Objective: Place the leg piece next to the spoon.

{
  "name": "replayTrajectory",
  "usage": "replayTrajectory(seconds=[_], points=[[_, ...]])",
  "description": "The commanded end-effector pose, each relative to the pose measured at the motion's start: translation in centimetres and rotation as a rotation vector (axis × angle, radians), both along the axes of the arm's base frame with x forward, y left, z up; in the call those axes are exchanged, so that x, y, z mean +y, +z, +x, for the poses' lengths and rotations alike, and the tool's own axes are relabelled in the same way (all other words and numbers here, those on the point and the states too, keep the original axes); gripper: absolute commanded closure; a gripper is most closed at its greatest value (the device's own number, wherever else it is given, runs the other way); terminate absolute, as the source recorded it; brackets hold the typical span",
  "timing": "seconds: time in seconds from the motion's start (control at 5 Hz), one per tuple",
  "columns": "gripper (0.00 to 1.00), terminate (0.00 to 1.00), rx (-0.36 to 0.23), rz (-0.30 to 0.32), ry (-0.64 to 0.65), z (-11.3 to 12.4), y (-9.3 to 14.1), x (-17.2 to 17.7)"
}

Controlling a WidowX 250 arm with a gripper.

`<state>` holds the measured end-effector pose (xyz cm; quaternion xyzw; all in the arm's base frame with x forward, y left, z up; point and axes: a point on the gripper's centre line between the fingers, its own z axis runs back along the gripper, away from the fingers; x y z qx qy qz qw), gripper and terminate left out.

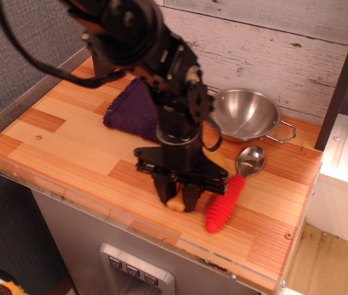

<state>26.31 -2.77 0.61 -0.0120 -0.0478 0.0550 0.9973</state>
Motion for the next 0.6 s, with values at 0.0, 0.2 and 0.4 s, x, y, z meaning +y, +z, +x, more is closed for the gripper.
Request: replayTrajectory(seconds=[0.0,0.2,0.4], points=[[0.00,0.00,-0.019,-0.021,0.024,-0.2,0.7,-0.3],[0.00,0.00,-0.056,-0.028,0.008,-0.5,2.2,-0.1],[0.00,0.00,-0.139,-0.005,0.010,-0.8,5.6,0.7]])
